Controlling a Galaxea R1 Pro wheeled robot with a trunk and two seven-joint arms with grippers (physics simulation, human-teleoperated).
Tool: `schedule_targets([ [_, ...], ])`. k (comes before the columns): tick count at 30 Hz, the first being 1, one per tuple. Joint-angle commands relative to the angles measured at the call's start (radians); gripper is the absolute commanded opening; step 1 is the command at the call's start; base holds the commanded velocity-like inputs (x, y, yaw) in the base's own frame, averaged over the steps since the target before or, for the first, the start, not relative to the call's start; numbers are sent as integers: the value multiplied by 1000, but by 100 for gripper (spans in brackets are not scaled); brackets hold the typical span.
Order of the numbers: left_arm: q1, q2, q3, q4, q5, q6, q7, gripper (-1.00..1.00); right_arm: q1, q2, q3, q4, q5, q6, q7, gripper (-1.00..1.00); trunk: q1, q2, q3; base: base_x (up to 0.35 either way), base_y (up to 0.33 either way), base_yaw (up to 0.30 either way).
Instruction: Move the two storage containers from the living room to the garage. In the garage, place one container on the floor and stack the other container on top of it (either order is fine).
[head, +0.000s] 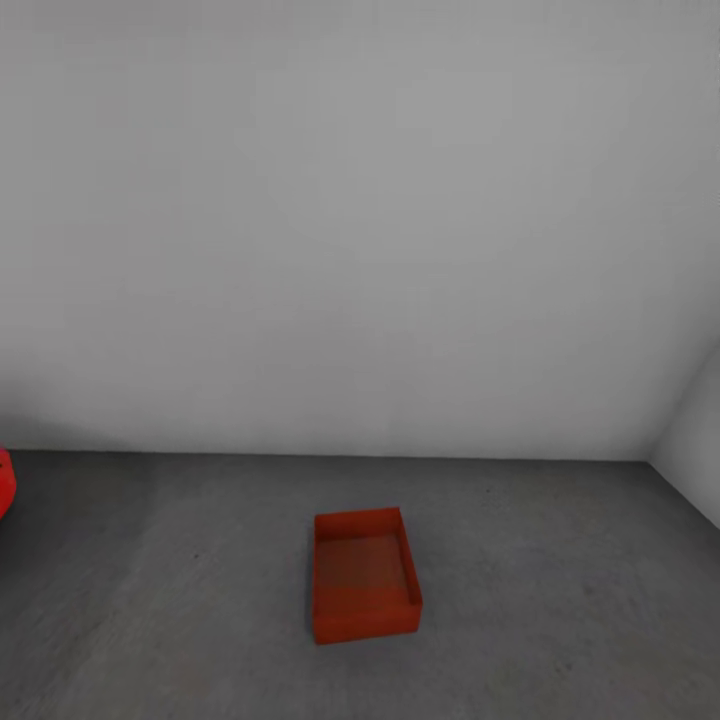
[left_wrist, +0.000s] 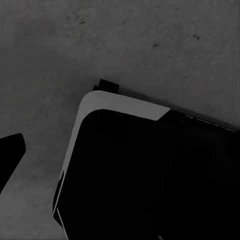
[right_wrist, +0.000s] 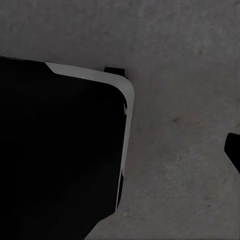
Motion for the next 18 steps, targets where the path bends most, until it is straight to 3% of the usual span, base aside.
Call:
schedule_targets([
  [1, -1, 0, 0, 1, 6, -1, -3, 100, -1, 0, 6, 3, -10, -6, 6, 100, 0, -1, 0, 0, 0, 0],
  [18, -1, 0, 0, 1, 6, -1, -3, 100, -1, 0, 6, 3, -11, -6, 6, 100, 0, -1, 28, 0, 0, 0],
])
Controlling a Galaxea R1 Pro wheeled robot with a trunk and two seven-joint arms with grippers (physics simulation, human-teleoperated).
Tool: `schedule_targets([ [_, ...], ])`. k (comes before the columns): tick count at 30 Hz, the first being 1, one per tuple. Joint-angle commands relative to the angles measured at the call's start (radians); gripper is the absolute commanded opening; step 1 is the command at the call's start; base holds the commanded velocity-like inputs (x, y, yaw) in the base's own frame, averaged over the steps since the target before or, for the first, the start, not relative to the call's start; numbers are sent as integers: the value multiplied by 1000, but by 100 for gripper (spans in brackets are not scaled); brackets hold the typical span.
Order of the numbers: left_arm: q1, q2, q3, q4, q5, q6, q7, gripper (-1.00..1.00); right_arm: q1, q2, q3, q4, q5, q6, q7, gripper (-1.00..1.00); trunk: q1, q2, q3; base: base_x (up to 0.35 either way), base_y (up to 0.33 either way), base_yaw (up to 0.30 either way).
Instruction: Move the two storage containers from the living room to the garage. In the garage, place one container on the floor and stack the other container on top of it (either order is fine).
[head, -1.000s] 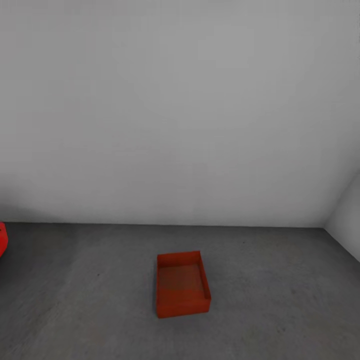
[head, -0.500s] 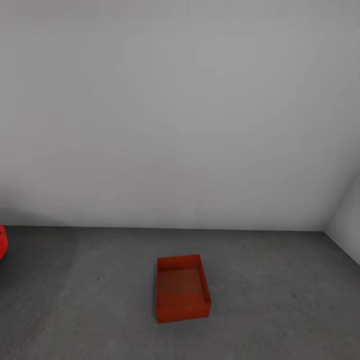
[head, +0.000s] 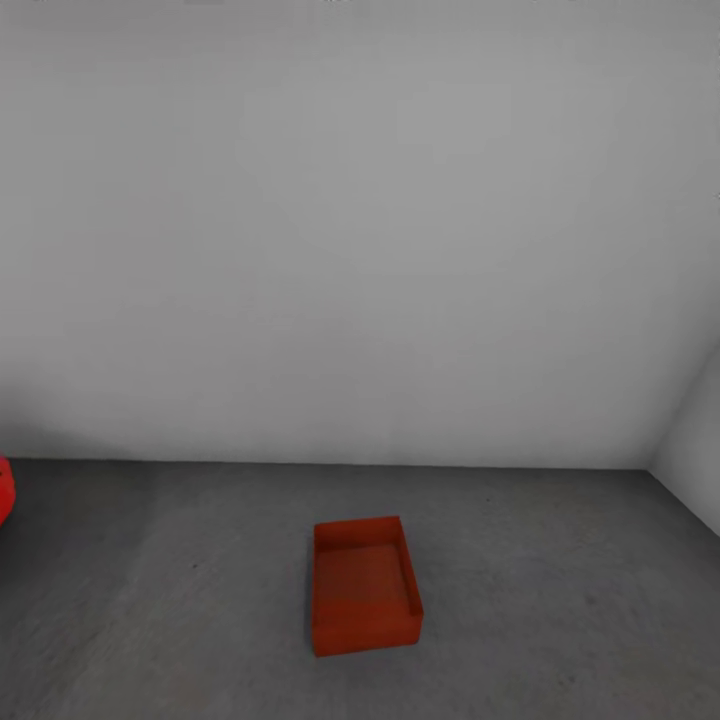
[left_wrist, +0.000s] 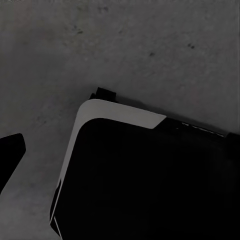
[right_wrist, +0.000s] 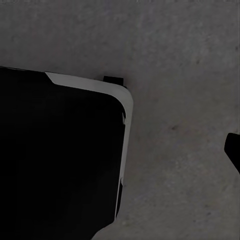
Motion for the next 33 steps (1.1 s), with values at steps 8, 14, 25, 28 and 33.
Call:
schedule_targets([
  [8, -1, -1, 0, 1, 6, -1, -3, 100, -1, 0, 6, 3, -10, -6, 6, 100, 0, -1, 12, 0, 0, 0],
  [14, -1, -3, 0, 1, 4, -1, -3, 100, -1, 0, 6, 3, -10, -6, 6, 100, 0, -1, 21, 0, 0, 0],
  [25, -1, -3, -1, 1, 3, -1, -3, 100, -1, 0, 6, 3, -10, -6, 6, 100, 0, -1, 39, 0, 0, 0],
  [28, -1, -3, -1, 1, 3, -1, -3, 100, -1, 0, 6, 3, -10, -6, 6, 100, 0, -1, 44, 0, 0, 0],
  [33, -1, -3, -1, 1, 3, -1, -3, 100, -1, 0, 6, 3, -10, -6, 6, 100, 0, -1, 52, 0, 0, 0],
])
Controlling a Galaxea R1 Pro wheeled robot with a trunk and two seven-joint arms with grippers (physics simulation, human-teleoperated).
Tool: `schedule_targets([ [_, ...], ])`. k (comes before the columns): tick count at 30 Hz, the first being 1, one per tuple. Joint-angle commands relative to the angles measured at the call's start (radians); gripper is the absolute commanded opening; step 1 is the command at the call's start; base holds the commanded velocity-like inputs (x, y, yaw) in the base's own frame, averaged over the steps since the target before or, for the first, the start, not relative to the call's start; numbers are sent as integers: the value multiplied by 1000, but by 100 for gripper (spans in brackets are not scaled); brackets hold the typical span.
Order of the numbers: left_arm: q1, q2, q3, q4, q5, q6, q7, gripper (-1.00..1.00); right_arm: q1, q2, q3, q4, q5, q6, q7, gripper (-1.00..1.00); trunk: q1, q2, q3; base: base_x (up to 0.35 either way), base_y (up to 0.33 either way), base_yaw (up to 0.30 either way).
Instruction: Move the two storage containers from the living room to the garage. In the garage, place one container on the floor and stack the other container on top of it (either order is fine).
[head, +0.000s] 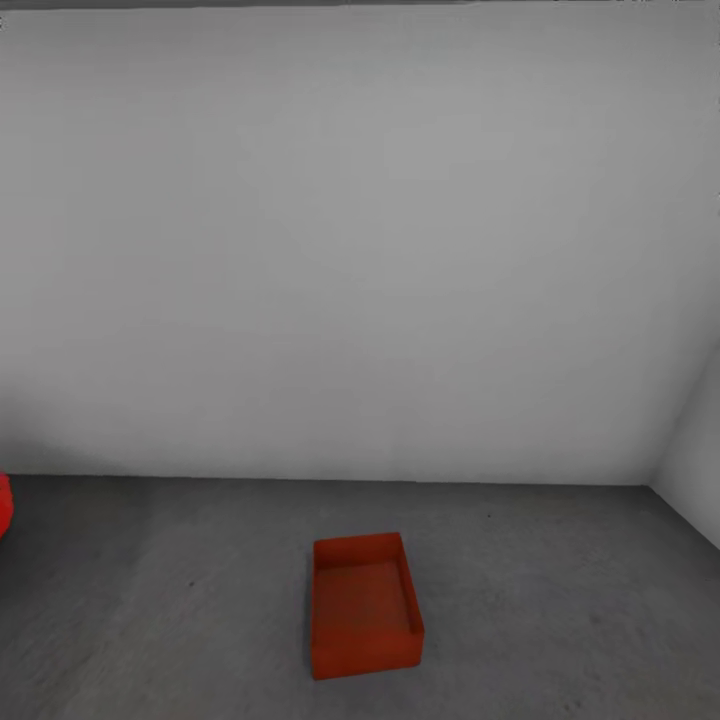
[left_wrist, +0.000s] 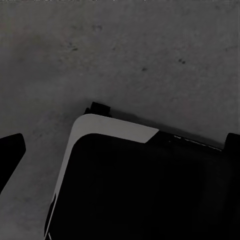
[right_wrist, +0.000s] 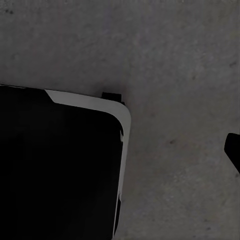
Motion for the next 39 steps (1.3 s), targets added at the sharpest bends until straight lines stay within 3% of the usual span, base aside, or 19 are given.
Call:
schedule_targets([
  [1, -1, 0, 0, 1, 6, -1, -3, 100, -1, 0, 6, 3, -10, -6, 6, 100, 0, -1, 0, 0, 0, 0],
  [21, -1, 0, 0, 1, 6, -1, -3, 100, -1, -2, 5, 3, -10, -7, 9, 100, 0, -1, 32, 0, 0, -1],
  [39, -1, -1, 0, 1, 6, -1, -3, 100, -1, -1, 14, 2, 4, -5, 7, 100, 0, -1, 34, 0, 0, -1],
])
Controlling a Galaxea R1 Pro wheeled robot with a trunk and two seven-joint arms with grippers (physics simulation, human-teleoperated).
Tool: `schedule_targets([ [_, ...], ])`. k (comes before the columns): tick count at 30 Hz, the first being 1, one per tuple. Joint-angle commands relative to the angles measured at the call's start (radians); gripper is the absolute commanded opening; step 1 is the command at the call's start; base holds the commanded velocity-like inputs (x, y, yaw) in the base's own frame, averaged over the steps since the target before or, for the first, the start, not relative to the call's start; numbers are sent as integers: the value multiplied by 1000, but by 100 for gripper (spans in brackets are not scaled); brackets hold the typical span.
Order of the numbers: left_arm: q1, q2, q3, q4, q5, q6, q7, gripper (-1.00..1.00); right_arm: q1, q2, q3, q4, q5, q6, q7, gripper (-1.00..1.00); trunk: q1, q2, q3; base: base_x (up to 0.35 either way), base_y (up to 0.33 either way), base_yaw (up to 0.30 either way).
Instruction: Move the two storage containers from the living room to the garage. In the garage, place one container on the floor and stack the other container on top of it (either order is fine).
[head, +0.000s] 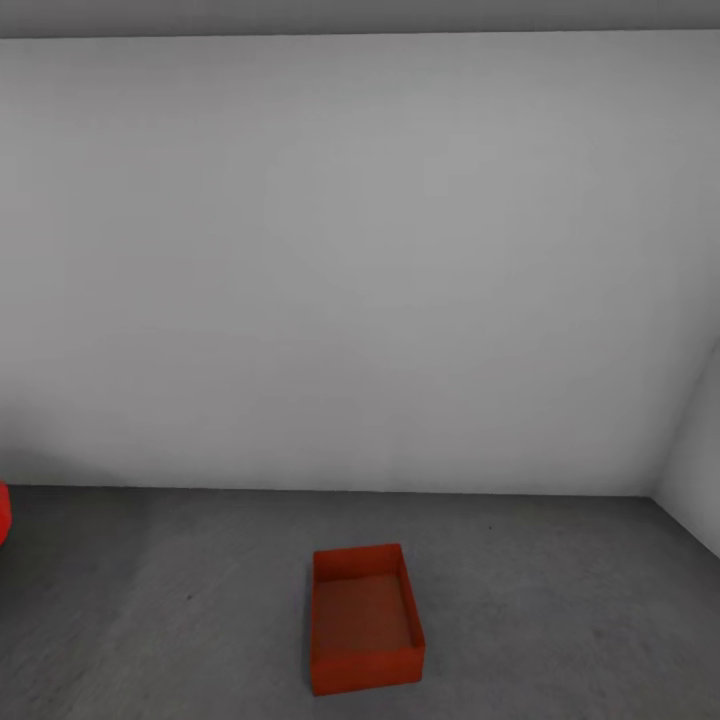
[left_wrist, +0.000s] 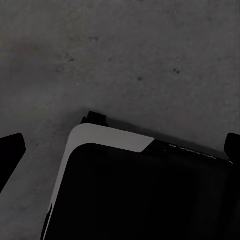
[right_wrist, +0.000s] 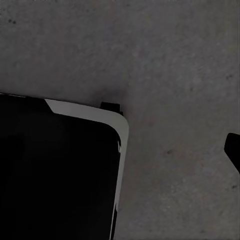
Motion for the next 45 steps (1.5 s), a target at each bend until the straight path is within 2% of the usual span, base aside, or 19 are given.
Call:
schedule_targets([
  [1, -1, 0, 0, 1, 6, -1, -3, 100, -1, 0, 6, 3, -9, -6, 5, 100, 0, -1, -2, 0, 0, 0],
  [10, -1, 1, 0, 1, 6, -1, -3, 100, -1, 1, 5, 3, -17, -7, 4, 100, 0, -1, -2, 0, 0, -75],
  [45, -1, 2, 0, 1, 6, -1, -3, 100, -1, 3, -5, 3, -24, -7, 2, 100, 0, -1, 18, 0, 0, -268],
])
